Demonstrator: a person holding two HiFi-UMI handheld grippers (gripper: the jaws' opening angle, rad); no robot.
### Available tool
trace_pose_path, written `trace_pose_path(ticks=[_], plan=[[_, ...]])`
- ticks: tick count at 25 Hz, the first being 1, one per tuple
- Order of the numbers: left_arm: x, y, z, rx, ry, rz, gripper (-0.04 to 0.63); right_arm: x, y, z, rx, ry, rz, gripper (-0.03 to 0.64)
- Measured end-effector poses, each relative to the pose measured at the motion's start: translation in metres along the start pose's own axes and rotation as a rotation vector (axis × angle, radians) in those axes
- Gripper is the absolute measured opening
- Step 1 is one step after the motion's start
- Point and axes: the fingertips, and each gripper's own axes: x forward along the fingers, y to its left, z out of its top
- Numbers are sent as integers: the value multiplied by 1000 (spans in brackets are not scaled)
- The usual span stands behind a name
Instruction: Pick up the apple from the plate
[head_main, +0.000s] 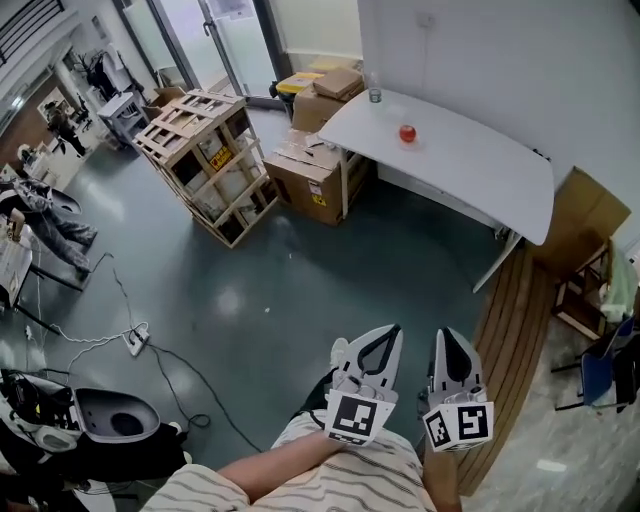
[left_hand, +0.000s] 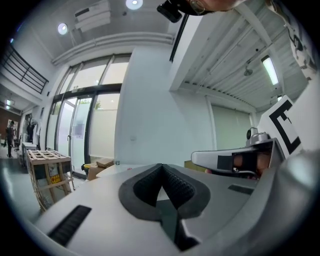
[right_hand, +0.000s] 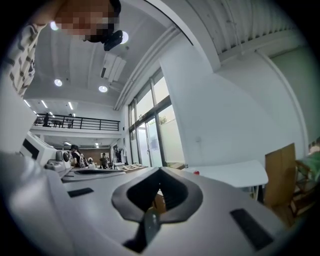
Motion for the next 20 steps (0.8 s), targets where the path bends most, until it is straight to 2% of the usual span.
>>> trace_pose_path(ticks=[6, 11, 20], plan=[[77, 65, -8, -24, 2, -43, 3, 100, -18, -13, -16, 31, -17, 5], [144, 138, -4, -48, -15, -54, 3, 192, -35, -5, -32, 17, -75, 5], [237, 238, 9, -97, -41, -78, 3, 326, -40, 7, -81, 67, -91, 5]])
